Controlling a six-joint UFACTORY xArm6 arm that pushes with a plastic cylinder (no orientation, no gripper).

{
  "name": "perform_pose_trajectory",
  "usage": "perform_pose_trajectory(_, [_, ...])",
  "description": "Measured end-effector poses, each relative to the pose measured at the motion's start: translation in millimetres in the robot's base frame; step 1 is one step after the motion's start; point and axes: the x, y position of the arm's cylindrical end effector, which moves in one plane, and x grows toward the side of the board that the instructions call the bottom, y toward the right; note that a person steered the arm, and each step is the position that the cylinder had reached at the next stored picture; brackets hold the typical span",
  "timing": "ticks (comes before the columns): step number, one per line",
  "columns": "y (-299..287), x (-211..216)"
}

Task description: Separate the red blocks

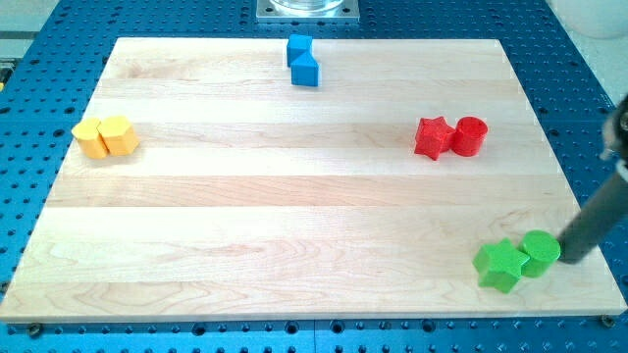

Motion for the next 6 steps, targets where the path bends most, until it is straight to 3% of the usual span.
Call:
perform_pose_trajectory(2, [-86.0, -93.2])
perform_pose_trajectory(5, [-51.9, -213.5])
perform_pose_trajectory(6, [-51.9, -200.5])
